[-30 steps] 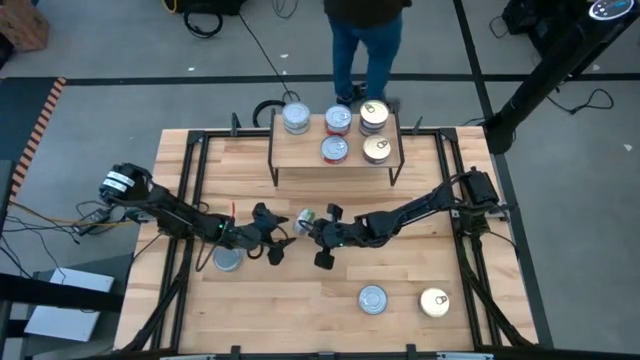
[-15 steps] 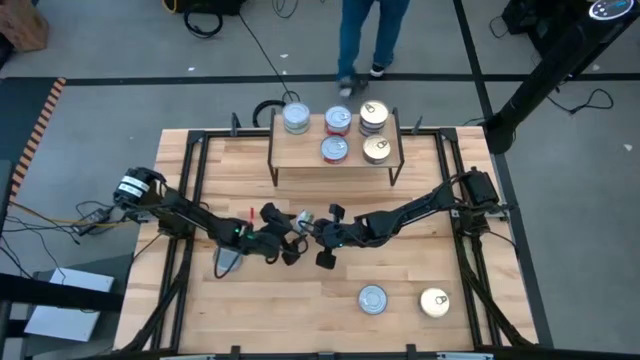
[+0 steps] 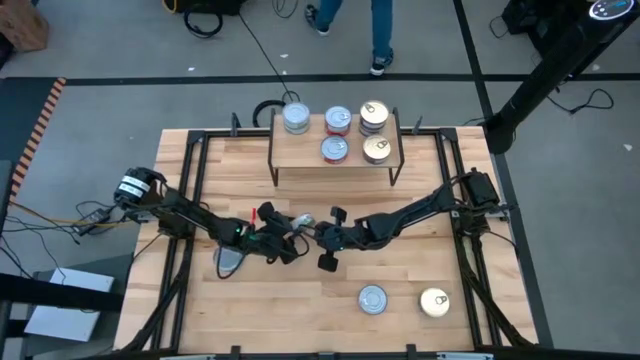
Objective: Stack canned seafood by type on shelf
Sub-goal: Put the green and white tuna can on the shelf aligned with the green and white tuna cans
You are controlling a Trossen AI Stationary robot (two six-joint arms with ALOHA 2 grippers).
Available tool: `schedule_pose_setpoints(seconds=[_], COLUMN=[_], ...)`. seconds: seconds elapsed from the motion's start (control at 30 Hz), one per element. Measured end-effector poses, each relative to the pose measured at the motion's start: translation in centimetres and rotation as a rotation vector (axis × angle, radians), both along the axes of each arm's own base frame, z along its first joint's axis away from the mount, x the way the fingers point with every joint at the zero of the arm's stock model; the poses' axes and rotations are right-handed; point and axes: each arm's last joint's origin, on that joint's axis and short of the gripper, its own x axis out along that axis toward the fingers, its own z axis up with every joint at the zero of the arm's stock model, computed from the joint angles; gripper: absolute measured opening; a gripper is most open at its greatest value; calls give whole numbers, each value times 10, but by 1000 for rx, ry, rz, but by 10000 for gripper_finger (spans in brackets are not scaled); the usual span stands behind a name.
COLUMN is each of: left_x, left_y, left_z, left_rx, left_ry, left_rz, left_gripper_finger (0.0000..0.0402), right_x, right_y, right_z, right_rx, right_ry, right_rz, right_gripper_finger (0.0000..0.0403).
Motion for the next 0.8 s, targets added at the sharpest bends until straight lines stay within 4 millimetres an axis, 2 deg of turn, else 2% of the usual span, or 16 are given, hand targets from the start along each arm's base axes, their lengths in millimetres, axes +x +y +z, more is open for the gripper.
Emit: schedule_pose_setpoints(seconds=[0.2, 0.27, 0.47, 0.6, 0.8], left_x=[-2, -4, -12, -11, 4], left_y=[0, 1, 5, 8, 14], left_z=[8, 17, 55, 90, 137], left_rx=[36, 60, 156, 320, 558], left_ry=[18, 6, -15, 32, 150], left_rz=[-47, -74, -131, -124, -106], left_gripper_finger=[145, 146, 146, 146, 146], right_x=[-3, -7, -36, -54, -63], right_y=[0, 2, 18, 32, 48], right_z=[0, 5, 42, 64, 66], right_rx=[-1, -4, -90, -143, -196], right_ry=[29, 48, 72, 34, 3], right_rz=[-3, 1, -64, -113, -145], right_gripper_finger=[7, 7, 7, 7, 7])
